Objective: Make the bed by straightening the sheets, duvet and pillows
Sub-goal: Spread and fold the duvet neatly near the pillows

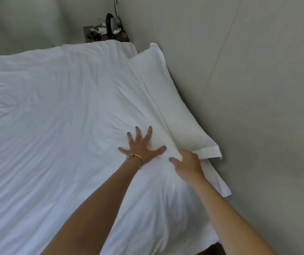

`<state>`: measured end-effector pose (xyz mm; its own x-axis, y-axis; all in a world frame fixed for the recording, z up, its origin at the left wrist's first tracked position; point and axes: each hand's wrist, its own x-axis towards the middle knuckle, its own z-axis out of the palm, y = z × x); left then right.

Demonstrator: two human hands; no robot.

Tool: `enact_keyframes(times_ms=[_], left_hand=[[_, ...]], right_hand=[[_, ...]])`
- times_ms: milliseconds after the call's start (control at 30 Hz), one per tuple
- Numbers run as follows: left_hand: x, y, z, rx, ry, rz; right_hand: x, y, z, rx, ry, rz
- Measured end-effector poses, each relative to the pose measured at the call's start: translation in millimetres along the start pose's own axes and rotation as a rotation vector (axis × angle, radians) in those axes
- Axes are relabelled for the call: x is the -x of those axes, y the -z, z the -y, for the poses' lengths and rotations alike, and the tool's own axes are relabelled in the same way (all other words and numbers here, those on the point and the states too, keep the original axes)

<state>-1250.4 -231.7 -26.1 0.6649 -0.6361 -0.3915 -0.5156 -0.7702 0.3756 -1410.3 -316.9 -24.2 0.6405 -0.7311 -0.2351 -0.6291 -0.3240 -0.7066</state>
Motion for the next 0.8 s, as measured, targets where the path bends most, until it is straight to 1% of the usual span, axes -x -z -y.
enact_keyframes(times_ms=[67, 133, 167, 300, 367, 433, 467, 533, 600, 667, 733, 800], left_hand=[[4, -23, -17, -0.113, -0.075, 0.032], [6, -39, -19, -0.275, -0.132, 0.053], [2, -43, -15, -0.319, -0.143, 0.052], [-15, -36, 2, -0.346, -0.130, 0.036], [-13, -36, 8, -0.336, -0.133, 0.017], [-13, -30, 14, -0.306, -0.161, 0.031], [-14, -25, 18, -0.284, -0.185, 0.049], [-10, -15, 32, -0.285, -0.263, 0.072], [2, -14, 54, -0.348, -0.357, 0.081], [20, -25, 78, -0.426, -0.423, 0.071], [40, -41, 95, -0.464, -0.434, 0.044], [57, -56, 100, -0.443, -0.422, 0.015]], right_hand=[[2, 13, -34, -0.053, -0.092, -0.064], [-2, 6, -56, -0.046, -0.224, -0.050], [-9, -1, -63, -0.038, -0.259, -0.029], [-23, -17, -55, -0.079, -0.316, 0.030], [-5, -17, -60, -0.121, -0.382, 0.161], [25, -18, -77, -0.027, -0.437, 0.308], [40, -18, -88, 0.011, -0.455, 0.348], [65, -20, -111, 0.018, -0.506, 0.373], [84, -20, -120, 0.107, -0.522, 0.425], [99, -21, -127, 0.193, -0.495, 0.454], [112, -24, -130, 0.281, -0.431, 0.407], [126, -21, -121, 0.337, -0.390, 0.329]])
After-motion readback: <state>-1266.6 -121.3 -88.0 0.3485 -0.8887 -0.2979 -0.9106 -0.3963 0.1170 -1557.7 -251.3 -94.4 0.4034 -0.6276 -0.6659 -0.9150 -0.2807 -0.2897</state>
